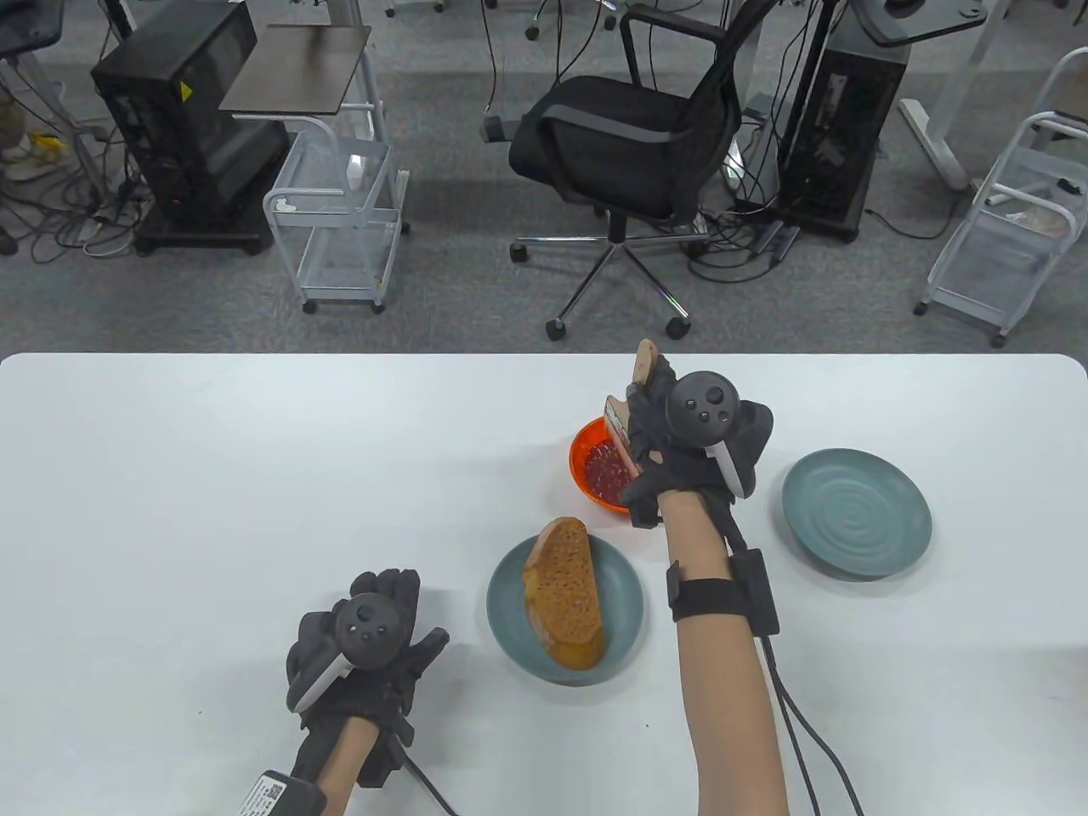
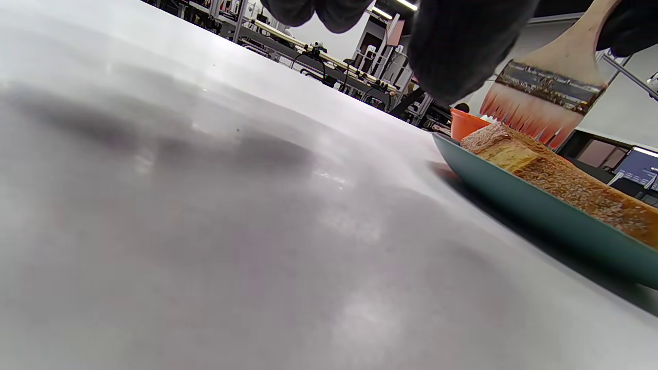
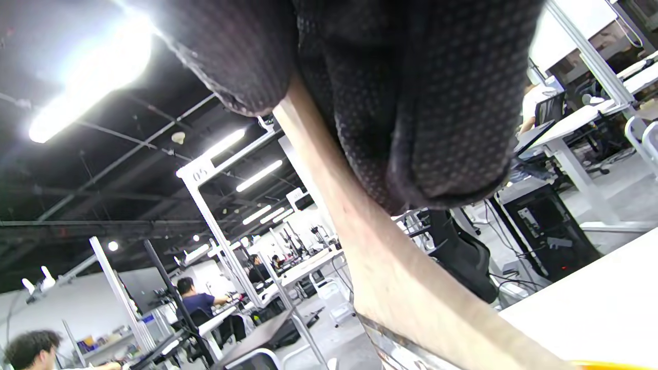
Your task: Dip brush into ketchup and spread onto bread slice
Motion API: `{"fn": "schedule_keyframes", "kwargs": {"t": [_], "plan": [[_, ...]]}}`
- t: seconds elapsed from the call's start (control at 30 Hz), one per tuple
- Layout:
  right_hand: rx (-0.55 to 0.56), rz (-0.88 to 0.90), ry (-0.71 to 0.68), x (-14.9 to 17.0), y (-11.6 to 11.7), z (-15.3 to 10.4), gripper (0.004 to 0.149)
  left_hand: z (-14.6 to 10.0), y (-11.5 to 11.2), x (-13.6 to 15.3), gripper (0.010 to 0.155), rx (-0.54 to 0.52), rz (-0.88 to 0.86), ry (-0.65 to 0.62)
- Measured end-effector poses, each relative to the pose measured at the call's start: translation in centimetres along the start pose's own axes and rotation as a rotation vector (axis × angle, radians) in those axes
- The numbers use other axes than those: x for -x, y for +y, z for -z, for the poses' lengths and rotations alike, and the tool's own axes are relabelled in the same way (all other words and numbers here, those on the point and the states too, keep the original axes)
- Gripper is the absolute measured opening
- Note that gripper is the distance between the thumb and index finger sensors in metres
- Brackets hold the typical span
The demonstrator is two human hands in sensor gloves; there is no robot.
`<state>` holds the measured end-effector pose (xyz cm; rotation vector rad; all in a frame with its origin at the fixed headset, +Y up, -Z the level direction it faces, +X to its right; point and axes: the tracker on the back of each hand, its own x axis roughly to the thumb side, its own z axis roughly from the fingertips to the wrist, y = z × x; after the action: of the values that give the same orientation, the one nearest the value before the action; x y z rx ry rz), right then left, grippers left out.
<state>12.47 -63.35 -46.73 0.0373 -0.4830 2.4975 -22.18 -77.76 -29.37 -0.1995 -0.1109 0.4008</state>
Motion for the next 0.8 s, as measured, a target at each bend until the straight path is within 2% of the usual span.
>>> {"fn": "schedule_keyframes", "kwargs": {"t": [0.43,0.8], "plan": [[-0.017,-0.018,0.02,0.8,2.9,-0.4,0.052,-0.1,0.3,0.0,0.077,-0.019,-0.001,0.008],[-0.01,-0.011,0.043,1.2,3.1,-0.4,0.052,-0.1,0.4,0.0,0.077,-0.003,0.002,0.008]]}}
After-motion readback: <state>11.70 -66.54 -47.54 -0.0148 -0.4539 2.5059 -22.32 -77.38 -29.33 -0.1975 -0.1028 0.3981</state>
